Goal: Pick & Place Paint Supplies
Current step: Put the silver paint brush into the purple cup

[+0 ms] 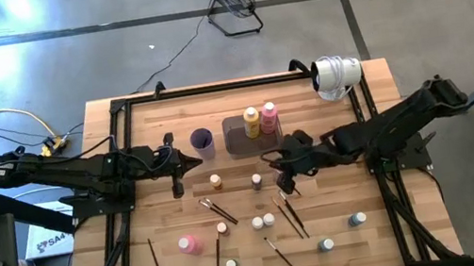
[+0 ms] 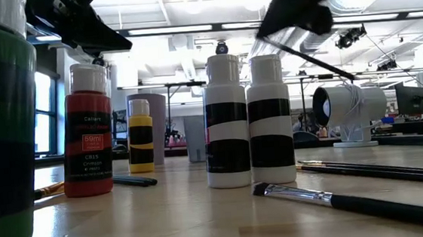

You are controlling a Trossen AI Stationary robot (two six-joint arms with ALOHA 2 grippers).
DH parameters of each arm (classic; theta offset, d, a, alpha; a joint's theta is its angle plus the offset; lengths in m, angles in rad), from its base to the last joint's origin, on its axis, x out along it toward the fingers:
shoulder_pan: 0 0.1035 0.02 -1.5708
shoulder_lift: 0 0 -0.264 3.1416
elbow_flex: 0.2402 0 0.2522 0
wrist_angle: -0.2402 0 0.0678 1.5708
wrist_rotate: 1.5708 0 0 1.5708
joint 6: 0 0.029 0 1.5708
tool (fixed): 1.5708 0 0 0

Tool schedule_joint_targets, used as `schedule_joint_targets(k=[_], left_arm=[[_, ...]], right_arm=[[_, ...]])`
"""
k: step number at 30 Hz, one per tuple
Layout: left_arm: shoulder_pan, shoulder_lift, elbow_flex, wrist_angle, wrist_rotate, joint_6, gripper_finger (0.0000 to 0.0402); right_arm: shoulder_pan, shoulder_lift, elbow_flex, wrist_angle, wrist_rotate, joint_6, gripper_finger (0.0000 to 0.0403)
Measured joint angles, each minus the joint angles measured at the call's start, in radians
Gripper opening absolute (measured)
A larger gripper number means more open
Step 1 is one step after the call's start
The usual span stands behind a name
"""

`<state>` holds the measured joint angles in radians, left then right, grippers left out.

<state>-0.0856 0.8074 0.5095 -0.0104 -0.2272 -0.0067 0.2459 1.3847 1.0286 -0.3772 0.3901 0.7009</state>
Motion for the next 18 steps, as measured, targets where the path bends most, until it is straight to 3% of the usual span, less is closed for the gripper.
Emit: schedule_joint_targets(k=[13, 18], left_arm=[[0.0, 0.0, 0.0, 0.009, 0.008, -0.077, 0.001], [0.0, 0.0, -0.001, 0.055, 0.008, -0.052, 0.001]], right_arm=[[-0.043, -0.012, 0.0, 0.318, 0.038, -0.422, 0.0003], [-0.065, -0.012, 0.0, 0.45, -0.028, -0.566, 0.0003]])
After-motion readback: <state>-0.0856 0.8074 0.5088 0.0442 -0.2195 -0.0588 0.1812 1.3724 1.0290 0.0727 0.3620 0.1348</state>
